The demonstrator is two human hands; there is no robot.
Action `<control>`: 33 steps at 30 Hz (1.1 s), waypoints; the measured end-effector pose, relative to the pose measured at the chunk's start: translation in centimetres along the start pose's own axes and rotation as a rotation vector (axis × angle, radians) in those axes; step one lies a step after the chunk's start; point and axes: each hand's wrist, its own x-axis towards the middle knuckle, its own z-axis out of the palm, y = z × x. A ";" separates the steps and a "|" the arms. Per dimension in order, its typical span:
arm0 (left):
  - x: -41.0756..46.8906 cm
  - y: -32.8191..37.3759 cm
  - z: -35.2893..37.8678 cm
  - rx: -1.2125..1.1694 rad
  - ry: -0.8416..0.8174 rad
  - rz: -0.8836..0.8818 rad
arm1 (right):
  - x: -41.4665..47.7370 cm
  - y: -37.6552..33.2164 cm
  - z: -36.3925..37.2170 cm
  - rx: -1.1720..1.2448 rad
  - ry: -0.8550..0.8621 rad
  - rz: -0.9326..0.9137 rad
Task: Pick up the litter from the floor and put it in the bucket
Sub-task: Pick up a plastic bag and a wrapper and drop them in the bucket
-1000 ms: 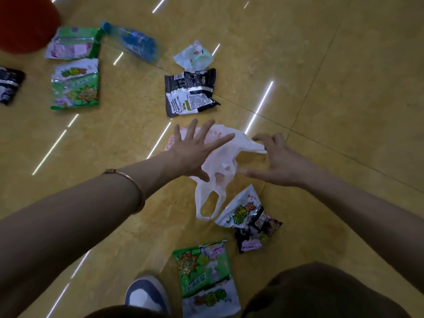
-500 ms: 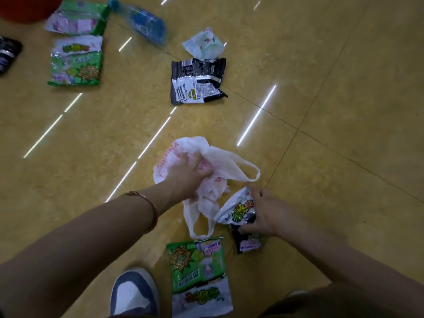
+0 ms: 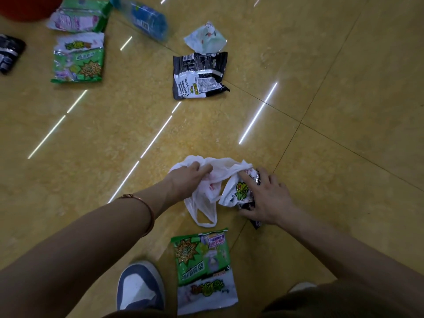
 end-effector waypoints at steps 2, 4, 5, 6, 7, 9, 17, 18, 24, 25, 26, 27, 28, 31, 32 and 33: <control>0.0 0.0 0.3 -0.029 0.024 -0.025 | -0.3 -0.1 0.5 -0.049 -0.009 -0.007; 0.0 -0.1 0.6 -0.031 0.027 -0.028 | -0.5 -0.1 1.0 -0.083 0.008 -0.001; 0.1 -0.1 0.7 -0.025 0.023 -0.025 | -0.5 -0.2 1.0 -0.074 0.021 0.007; 0.1 -0.1 0.9 -0.023 0.023 -0.023 | -0.6 -0.3 1.0 -0.058 0.026 0.020; 0.1 -0.2 1.0 -0.027 0.031 -0.019 | -0.6 -0.6 1.0 -0.062 0.022 0.033; 0.0 -0.4 1.4 -0.038 0.067 0.005 | -0.5 -1.2 1.2 -0.100 0.072 0.062; 0.3 -0.7 0.4 -0.028 0.034 0.037 | 0.8 0.2 -1.2 -0.031 0.050 -0.014; 0.2 -0.7 -0.2 -0.045 0.042 0.042 | 1.0 0.4 -2.0 -0.022 0.049 -0.012; -3.3 -0.1 -7.9 -0.315 0.209 -0.004 | -2.3 1.2 -7.6 0.068 0.104 -0.014; -4.7 0.5 -9.4 -0.381 0.243 -0.003 | -3.7 1.3 -8.8 0.107 0.104 -0.009; -6.5 1.3 -11.1 -0.445 0.270 -0.005 | -5.2 1.2 -10.2 0.151 0.094 0.000; -8.3 2.1 -12.5 -0.498 0.297 -0.006 | -6.6 1.2 -11.5 0.192 0.082 0.010; -10.5 3.1 -14.2 -0.537 0.317 -0.008 | -8.1 1.1 -13.1 0.224 0.075 0.012; -17.3 5.7 -20.0 -0.606 0.326 -0.011 | -12.7 0.7 -19.0 0.297 0.099 -0.039; -19.3 6.1 -22.0 -0.620 0.331 -0.030 | -14.3 0.5 -21.1 0.326 0.111 -0.066; -21.2 6.4 -24.2 -0.629 0.338 -0.065 | -15.9 0.4 -23.3 0.349 0.118 -0.093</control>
